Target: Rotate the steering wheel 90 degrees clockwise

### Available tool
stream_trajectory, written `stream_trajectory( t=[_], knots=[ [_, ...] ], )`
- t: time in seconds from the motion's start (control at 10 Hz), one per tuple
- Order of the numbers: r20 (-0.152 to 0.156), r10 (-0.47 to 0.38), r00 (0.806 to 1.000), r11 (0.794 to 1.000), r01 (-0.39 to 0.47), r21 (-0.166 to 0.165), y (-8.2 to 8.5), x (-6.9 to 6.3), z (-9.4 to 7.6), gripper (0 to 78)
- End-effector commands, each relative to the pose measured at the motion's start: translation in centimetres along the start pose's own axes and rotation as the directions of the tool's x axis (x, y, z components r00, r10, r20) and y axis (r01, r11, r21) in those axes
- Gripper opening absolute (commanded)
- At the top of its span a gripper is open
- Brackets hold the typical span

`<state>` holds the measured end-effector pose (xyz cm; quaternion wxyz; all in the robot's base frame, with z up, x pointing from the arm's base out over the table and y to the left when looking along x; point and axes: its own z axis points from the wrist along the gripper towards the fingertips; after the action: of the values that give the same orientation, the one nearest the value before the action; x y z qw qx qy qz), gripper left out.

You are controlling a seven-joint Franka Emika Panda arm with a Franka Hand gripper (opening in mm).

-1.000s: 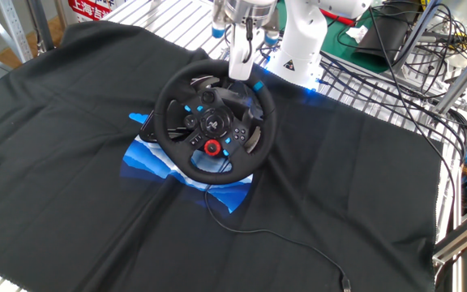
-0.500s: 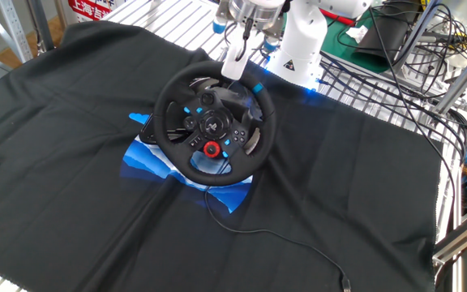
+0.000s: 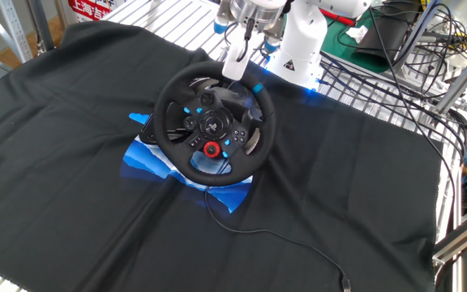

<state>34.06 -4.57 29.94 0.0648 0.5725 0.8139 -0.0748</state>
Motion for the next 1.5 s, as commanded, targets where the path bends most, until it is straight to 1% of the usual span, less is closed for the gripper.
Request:
stream_trajectory(
  t=[0.1,0.3,0.6,0.7,0.8,0.9,1.0,1.1,1.2,1.3,1.5],
  knots=[
    [0.008,-0.028,1.0,1.0,0.028,-0.004,-0.01,-0.02,0.0,1.1],
    [0.006,-0.033,0.999,0.999,0.033,-0.004,0.0,-0.02,0.03,1.1],
    [0.016,-0.052,0.999,0.999,0.052,0.0,0.02,-0.01,0.08,1.1],
    [0.003,-0.098,0.995,0.995,0.098,0.006,0.02,-0.01,0.08,1.1],
    [-0.01,-0.108,0.994,0.994,0.108,0.0,0.02,-0.01,0.08,1.1],
    [-0.052,-0.128,0.99,0.992,0.127,-0.023,0.02,-0.01,0.08,1.1],
    [-0.069,-0.14,0.988,0.99,0.138,-0.029,0.02,-0.01,0.08,1.1],
    [-0.099,-0.144,0.985,0.989,0.14,-0.042,0.02,-0.01,0.08,1.1],
    [-0.138,-0.158,0.978,0.986,0.151,-0.065,0.02,-0.01,0.08,1.1],
    [-0.171,-0.191,0.967,0.98,0.177,-0.096,0.02,-0.01,0.08,1.1],
    [-0.166,-0.242,0.956,0.968,0.227,-0.105,0.02,-0.01,0.08,1.1]
  ],
)
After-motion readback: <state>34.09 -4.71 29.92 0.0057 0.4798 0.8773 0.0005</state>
